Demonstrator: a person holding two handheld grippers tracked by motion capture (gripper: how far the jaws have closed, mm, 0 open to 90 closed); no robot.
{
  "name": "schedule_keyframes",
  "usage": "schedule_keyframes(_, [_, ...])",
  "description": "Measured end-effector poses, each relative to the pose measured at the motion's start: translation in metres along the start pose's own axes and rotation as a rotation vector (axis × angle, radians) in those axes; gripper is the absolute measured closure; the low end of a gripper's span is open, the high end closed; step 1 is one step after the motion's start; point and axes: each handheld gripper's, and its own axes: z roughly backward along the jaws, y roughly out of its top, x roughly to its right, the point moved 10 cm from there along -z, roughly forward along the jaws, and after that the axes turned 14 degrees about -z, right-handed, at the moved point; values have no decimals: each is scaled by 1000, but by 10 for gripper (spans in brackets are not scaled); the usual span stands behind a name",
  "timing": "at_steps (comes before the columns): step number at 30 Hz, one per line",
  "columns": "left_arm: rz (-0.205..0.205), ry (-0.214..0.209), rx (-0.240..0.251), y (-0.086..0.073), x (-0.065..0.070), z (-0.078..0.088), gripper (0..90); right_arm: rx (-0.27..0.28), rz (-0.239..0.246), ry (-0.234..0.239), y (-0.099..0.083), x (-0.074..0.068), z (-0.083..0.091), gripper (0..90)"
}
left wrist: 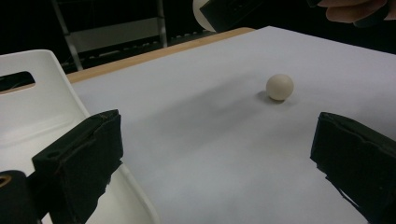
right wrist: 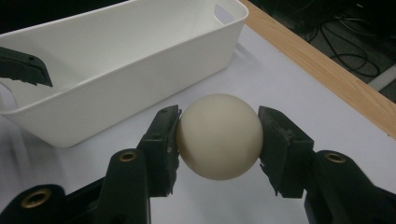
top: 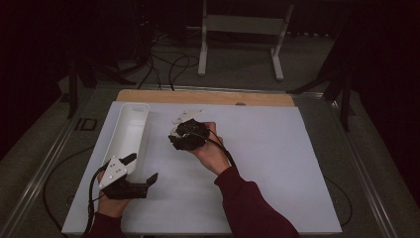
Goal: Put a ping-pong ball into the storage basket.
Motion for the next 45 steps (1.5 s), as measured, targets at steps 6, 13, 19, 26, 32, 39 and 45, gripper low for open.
schedule_keyframes(6, [0, -1, 0, 0, 0, 0, 29, 1, 2, 1, 1, -1, -1, 501])
schedule_keyframes(13, [2, -1, 1, 0, 0, 0, 29, 2, -1, 6, 2, -2, -3, 501])
schedule_keyframes(19, [1, -2, 0, 0, 0, 0, 29, 0, -3, 9, 3, -3, -4, 501])
schedule_keyframes(26, [2, -3, 2, 0, 0, 0, 28, 3, -10, 19, 5, -5, -7, 501])
schedule_keyframes(32, [2, -3, 1, 0, 0, 0, 28, 0, -8, 24, 7, -7, -8, 501])
schedule_keyframes(39, [3, -5, 3, 0, 0, 0, 28, 2, -2, 28, 11, -9, -8, 501])
schedule_keyframes(45, [3, -6, 4, 0, 0, 0, 28, 0, -5, 33, 13, -11, -10, 501])
